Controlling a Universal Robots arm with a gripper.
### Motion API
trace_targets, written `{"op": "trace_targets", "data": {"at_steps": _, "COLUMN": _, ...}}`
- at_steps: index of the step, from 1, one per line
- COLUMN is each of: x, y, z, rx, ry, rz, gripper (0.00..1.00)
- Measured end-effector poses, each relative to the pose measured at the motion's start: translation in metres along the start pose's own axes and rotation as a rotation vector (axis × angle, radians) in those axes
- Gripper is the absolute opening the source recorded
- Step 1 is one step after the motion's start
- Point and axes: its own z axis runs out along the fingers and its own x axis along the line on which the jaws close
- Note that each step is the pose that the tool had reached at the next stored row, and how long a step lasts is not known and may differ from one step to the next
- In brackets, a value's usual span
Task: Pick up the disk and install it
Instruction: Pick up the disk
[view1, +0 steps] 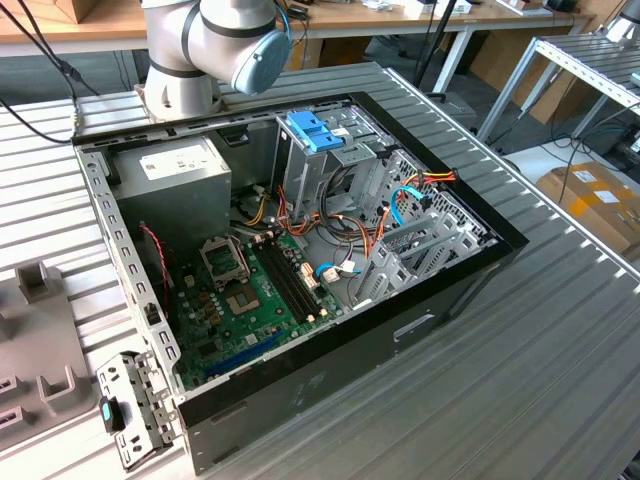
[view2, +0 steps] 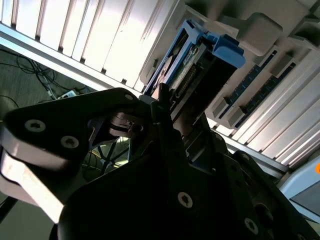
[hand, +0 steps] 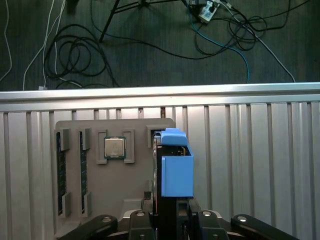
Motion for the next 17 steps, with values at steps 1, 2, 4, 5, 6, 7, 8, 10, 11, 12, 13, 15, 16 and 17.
{"op": "trace_targets", "data": {"at_steps": 1, "x": 0.0, "y": 0.0, "z": 0.0, "rx": 0.0, "ry": 0.0, "rz": 0.0, "gripper": 0.35}}
{"op": "trace_targets", "data": {"at_steps": 2, "x": 0.0, "y": 0.0, "z": 0.0, "rx": 0.0001, "ry": 0.0, "rz": 0.0, "gripper": 0.35}}
{"op": "trace_targets", "data": {"at_steps": 4, "x": 0.0, "y": 0.0, "z": -0.0002, "rx": 0.0, "ry": 0.0, "rz": 0.0, "gripper": 0.35}}
{"op": "trace_targets", "data": {"at_steps": 5, "x": 0.0, "y": 0.0001, "z": -0.0009, "rx": -0.0004, "ry": 0.0003, "rz": 0.0, "gripper": 0.35}}
{"op": "trace_targets", "data": {"at_steps": 6, "x": -0.0001, "y": 0.0, "z": -0.002, "rx": -0.0004, "ry": 0.0003, "rz": 0.0, "gripper": 0.35}}
{"op": "trace_targets", "data": {"at_steps": 7, "x": -0.0001, "y": 0.0001, "z": -0.0033, "rx": -0.0001, "ry": 0.0001, "rz": 0.0, "gripper": 0.35}}
{"op": "trace_targets", "data": {"at_steps": 8, "x": -0.0001, "y": 0.0001, "z": -0.0053, "rx": 0.0, "ry": 0.0, "rz": 0.0, "gripper": 0.35}}
{"op": "trace_targets", "data": {"at_steps": 10, "x": -0.0002, "y": 0.0002, "z": -0.0095, "rx": 0.0, "ry": 0.0, "rz": 0.0, "gripper": 0.35}}
{"op": "trace_targets", "data": {"at_steps": 11, "x": -0.0003, "y": 0.0002, "z": -0.0117, "rx": -0.0001, "ry": 0.0001, "rz": 0.0, "gripper": 0.35}}
{"op": "trace_targets", "data": {"at_steps": 12, "x": -0.0003, "y": 0.0003, "z": -0.0143, "rx": -0.0001, "ry": 0.0001, "rz": 0.0, "gripper": 0.35}}
{"op": "trace_targets", "data": {"at_steps": 13, "x": -0.0004, "y": 0.0004, "z": -0.0163, "rx": 0.0, "ry": 0.0, "rz": 0.0, "gripper": 0.35}}
{"op": "trace_targets", "data": {"at_steps": 15, "x": -0.0004, "y": 0.0004, "z": -0.0197, "rx": 0.0, "ry": 0.0, "rz": 0.0, "gripper": 0.35}}
{"op": "trace_targets", "data": {"at_steps": 16, "x": -0.0004, "y": 0.0005, "z": -0.0208, "rx": 0.0002, "ry": -0.0001, "rz": 0.0, "gripper": 0.35}}
{"op": "trace_targets", "data": {"at_steps": 17, "x": -0.0005, "y": 0.0005, "z": -0.0218, "rx": 0.0, "ry": 0.0, "rz": 0.0, "gripper": 0.35}}
